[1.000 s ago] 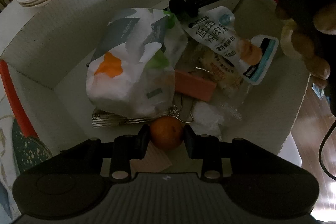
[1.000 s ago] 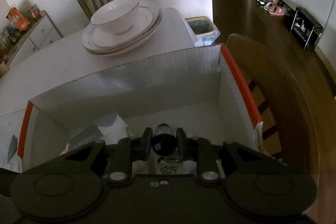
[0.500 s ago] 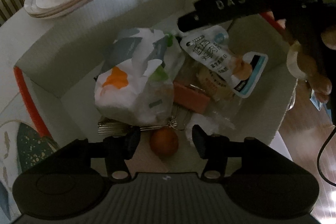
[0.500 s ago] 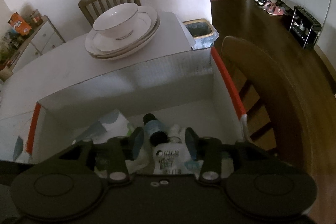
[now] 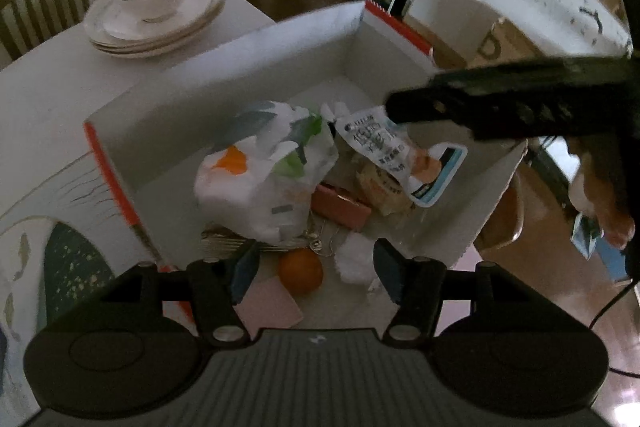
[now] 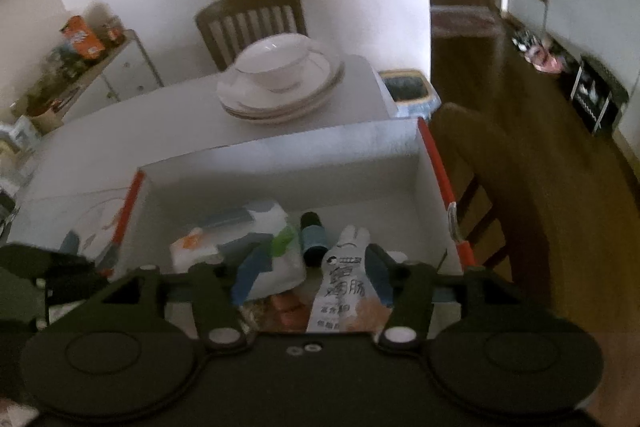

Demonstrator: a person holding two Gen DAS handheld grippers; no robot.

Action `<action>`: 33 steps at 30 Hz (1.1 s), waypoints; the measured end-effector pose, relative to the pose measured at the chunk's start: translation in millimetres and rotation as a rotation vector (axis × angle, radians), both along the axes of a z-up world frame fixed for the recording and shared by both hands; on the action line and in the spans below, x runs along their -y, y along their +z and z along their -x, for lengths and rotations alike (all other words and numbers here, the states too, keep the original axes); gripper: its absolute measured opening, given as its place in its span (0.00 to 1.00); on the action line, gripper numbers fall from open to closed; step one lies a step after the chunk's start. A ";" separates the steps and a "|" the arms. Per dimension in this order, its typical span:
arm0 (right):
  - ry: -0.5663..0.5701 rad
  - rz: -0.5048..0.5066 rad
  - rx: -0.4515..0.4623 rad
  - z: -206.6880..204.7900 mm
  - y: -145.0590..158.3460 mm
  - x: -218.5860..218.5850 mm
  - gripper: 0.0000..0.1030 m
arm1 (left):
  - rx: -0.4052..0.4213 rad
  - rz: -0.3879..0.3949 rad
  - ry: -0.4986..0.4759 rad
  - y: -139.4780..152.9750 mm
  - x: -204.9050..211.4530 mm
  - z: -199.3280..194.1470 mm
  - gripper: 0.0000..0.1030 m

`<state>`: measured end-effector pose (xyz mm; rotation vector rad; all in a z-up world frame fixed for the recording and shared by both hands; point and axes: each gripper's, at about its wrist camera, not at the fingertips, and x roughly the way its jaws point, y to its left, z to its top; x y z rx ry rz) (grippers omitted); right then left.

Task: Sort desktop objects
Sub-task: 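Withdraw both tools from the box back over the table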

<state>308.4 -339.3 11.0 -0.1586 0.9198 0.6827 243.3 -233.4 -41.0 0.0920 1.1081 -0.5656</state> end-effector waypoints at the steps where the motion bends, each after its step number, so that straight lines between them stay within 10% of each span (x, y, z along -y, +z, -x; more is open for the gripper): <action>1: 0.008 -0.006 0.007 3.6 2.8 1.8 0.60 | 0.004 0.011 0.012 2.3 -2.7 1.7 0.60; 22: 0.095 -0.059 0.160 77.6 29.9 24.1 0.80 | 0.219 0.103 0.153 46.8 -39.7 55.0 0.60; 33: 0.101 -0.112 0.196 106.4 36.7 32.7 0.95 | 0.266 0.069 0.178 46.0 -46.8 74.1 0.82</action>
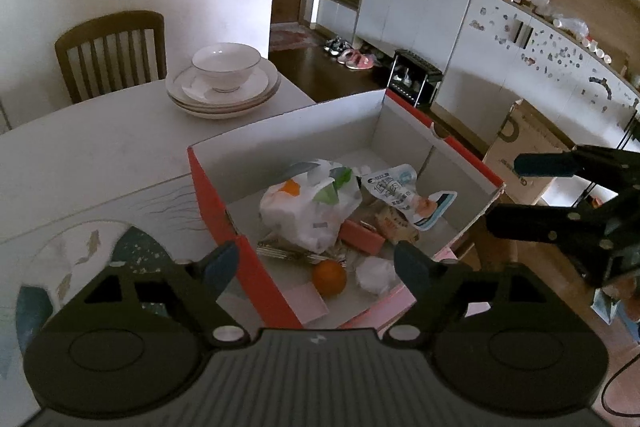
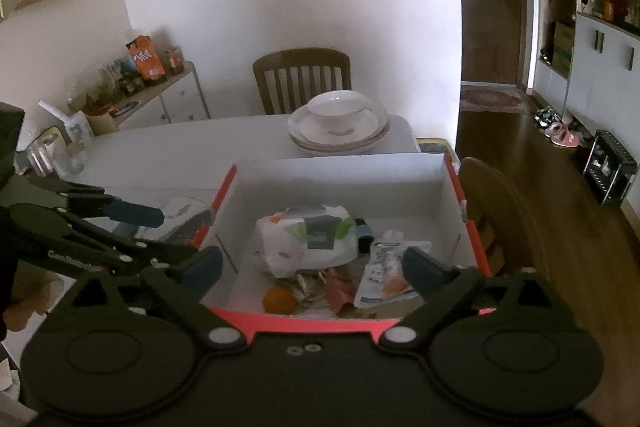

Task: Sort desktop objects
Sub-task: 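Withdraw both tools from the box back over the table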

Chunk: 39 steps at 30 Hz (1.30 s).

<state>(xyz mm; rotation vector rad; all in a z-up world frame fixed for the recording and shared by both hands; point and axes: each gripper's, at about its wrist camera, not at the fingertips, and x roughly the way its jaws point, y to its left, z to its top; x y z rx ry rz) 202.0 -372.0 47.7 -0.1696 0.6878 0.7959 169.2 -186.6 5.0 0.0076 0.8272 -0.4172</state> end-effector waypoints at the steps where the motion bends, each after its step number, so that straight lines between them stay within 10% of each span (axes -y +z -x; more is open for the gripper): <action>1: -0.001 -0.003 0.000 2.2 0.2 0.0 0.96 | 0.001 -0.001 0.003 0.4 -0.5 1.5 0.82; 7: -0.014 -0.027 0.029 17.8 5.2 2.6 0.99 | 0.031 0.011 0.006 4.2 -5.0 14.6 1.00; 39: -0.034 -0.075 0.043 46.1 13.6 10.9 0.99 | 0.127 0.012 0.051 20.3 -15.1 41.2 1.00</action>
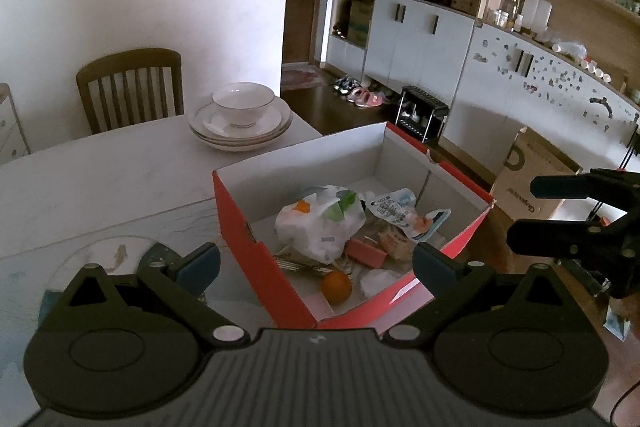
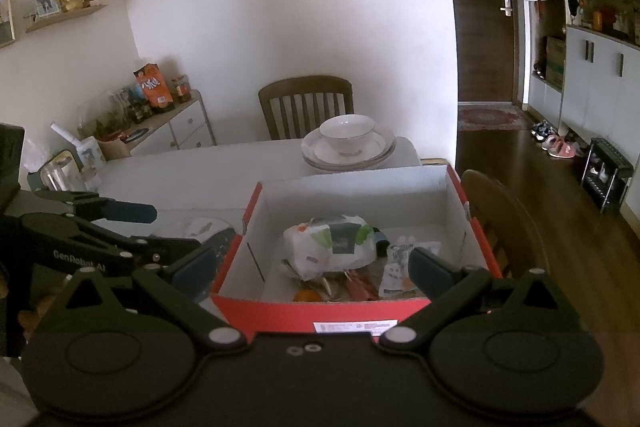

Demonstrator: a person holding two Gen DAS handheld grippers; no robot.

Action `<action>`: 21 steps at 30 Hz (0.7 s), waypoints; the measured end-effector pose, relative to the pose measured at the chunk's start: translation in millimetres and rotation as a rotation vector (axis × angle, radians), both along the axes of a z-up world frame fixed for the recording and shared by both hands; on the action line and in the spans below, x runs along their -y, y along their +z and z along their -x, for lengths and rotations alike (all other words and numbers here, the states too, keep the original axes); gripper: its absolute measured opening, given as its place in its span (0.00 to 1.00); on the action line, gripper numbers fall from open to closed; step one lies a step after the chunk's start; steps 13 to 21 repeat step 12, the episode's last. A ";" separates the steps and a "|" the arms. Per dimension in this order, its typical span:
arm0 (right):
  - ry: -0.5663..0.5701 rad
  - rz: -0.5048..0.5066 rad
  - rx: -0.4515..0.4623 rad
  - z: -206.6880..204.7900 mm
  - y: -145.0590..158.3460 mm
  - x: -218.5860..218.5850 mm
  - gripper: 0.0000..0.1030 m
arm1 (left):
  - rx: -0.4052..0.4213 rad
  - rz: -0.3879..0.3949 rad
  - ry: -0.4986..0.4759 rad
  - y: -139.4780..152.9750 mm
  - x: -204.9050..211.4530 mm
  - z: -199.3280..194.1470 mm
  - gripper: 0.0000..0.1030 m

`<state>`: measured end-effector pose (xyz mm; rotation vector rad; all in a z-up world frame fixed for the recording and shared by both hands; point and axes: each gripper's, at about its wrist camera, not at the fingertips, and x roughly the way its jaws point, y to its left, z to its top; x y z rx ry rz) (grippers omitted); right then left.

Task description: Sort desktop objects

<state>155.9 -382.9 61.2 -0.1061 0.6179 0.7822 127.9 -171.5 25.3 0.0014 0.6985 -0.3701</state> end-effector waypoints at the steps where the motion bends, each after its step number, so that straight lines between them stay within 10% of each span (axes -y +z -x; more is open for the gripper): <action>1: -0.001 0.000 -0.002 0.2 -0.1 0.7 0.99 | 0.002 -0.003 0.000 0.0 0.2 0.4 1.00; 21: 0.001 0.005 -0.008 4.0 -2.8 -0.3 0.99 | 0.002 -0.001 -0.015 0.1 -1.1 3.1 1.00</action>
